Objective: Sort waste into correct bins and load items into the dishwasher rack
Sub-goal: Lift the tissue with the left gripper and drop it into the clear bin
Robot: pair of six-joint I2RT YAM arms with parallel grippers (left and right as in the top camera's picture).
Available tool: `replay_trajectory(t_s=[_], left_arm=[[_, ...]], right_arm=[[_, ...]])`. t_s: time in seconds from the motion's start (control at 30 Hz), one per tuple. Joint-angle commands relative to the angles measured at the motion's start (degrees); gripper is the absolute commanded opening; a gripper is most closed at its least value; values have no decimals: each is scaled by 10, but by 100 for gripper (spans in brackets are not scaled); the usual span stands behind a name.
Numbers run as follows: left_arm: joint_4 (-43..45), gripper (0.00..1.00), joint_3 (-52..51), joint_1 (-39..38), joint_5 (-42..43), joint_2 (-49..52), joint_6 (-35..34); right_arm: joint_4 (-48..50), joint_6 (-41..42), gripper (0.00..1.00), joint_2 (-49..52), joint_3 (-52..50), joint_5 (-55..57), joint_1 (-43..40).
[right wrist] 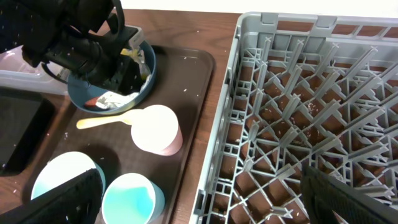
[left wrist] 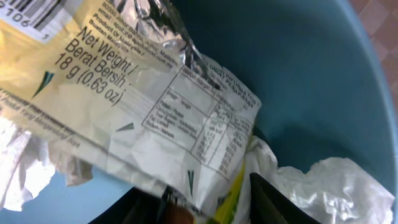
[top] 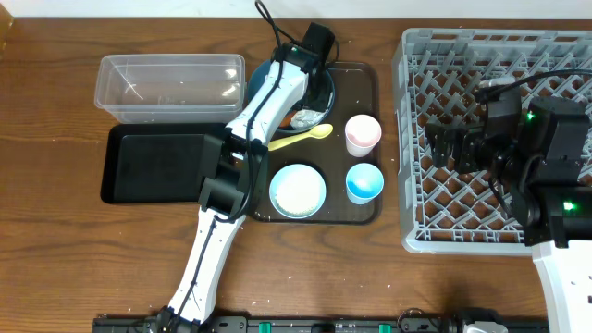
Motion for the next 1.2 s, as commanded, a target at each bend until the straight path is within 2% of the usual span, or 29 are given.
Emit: replay_trajectory(t_s=[0.0,0.47,0.8,0.97,1.17], left_arm=[[-7,46,-8,3,-11,1,-2],[-36,48,8,3,-11,-72,-2],[-90,47,6,3,-11,-77,-2],[-98,51,-28,0,-11,-75,-2],[-77,51,-80,-1,-11,-75,-2]], right_arm=[[0,-5,99,0,11,-6,8],[0,-5,99,6,11,-4,8],[0,-5,99,16,11,-4,8],[0,-5,99,18,11,-4,8],[0,-5,99,18,11,-4,8]])
